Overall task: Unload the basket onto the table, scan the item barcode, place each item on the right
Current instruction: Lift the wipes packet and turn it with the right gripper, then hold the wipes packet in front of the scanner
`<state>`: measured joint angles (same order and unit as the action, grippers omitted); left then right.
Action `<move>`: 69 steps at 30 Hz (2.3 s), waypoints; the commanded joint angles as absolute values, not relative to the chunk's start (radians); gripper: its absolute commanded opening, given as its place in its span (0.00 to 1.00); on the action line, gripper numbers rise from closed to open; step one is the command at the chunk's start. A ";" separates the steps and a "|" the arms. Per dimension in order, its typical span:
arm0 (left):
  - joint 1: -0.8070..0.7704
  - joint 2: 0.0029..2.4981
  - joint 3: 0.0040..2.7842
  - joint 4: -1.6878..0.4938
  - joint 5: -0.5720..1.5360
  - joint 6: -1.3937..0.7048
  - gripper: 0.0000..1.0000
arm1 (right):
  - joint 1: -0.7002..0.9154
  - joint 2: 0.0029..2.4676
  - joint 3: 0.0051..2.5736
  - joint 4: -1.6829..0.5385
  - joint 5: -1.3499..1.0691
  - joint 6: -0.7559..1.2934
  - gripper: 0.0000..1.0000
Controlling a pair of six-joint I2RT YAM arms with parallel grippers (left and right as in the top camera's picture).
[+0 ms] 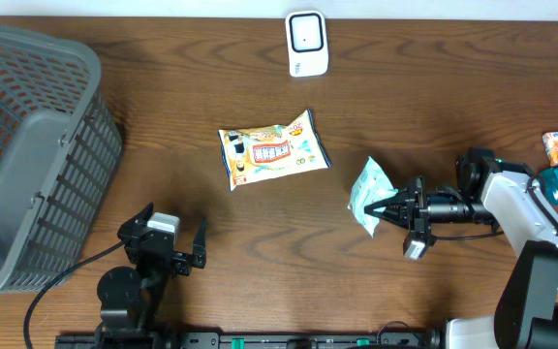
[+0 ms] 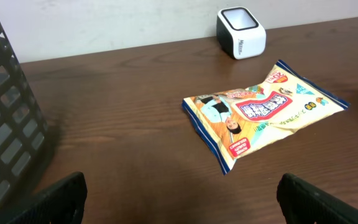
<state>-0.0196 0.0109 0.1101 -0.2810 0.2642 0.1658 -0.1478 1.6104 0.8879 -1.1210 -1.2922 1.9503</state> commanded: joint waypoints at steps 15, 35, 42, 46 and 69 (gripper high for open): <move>-0.014 0.006 0.094 -0.303 0.277 0.183 0.98 | -0.199 1.597 0.889 -0.874 -1.562 1.605 0.01; -0.014 0.006 0.094 -0.303 0.277 0.183 0.98 | -0.162 1.593 0.889 -1.048 -1.410 -0.522 0.01; -0.014 0.006 0.094 -0.303 0.277 0.183 0.98 | -0.083 1.593 0.894 -1.061 -1.562 -1.125 0.01; -0.014 0.006 0.094 -0.303 0.277 0.183 0.98 | -0.035 1.583 0.900 -1.008 -1.562 -1.292 0.01; -0.014 0.006 0.094 -0.303 0.277 0.183 0.98 | -0.010 1.150 1.059 -0.836 -1.528 -1.651 0.01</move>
